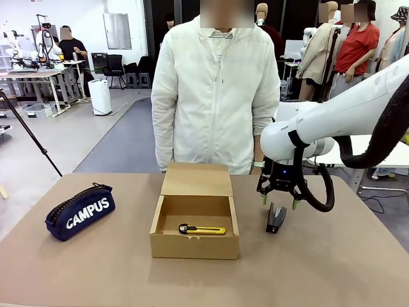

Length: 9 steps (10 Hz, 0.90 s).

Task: Pack the items into the box.
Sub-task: Pick up the item indicated by the person and place it inside the Mailer Box.

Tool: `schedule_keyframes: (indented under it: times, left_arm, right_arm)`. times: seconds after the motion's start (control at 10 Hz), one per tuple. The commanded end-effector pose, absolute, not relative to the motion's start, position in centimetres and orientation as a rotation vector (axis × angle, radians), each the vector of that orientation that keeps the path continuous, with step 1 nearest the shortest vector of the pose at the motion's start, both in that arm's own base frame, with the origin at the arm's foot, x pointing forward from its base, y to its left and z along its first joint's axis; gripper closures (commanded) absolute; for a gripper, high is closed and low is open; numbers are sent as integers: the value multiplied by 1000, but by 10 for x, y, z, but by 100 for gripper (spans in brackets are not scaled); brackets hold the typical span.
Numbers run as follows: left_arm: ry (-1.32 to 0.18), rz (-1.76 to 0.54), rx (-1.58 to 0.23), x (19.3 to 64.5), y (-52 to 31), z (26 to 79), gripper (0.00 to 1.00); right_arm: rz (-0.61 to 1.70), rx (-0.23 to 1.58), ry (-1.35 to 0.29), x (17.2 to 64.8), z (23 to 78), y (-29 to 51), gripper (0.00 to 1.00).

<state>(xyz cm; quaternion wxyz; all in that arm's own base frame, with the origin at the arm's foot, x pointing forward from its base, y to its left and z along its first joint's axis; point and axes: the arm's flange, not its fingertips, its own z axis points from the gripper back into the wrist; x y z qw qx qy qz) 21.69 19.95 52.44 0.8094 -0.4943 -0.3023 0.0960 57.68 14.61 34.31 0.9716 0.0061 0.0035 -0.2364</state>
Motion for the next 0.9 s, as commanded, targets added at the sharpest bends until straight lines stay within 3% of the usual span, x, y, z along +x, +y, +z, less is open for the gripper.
schedule_keyframes:
  times: [0.0, 0.8]
  left_arm:
    - [-666, 188, -1069, 217, 200, 525, 0]
    - [-666, 188, -1069, 217, 200, 525, 0]
  right_arm:
    - [-724, -3, -100, 554, 342, 152, 0]
    - [-602, 32, -45, 559, 307, 145, 0]
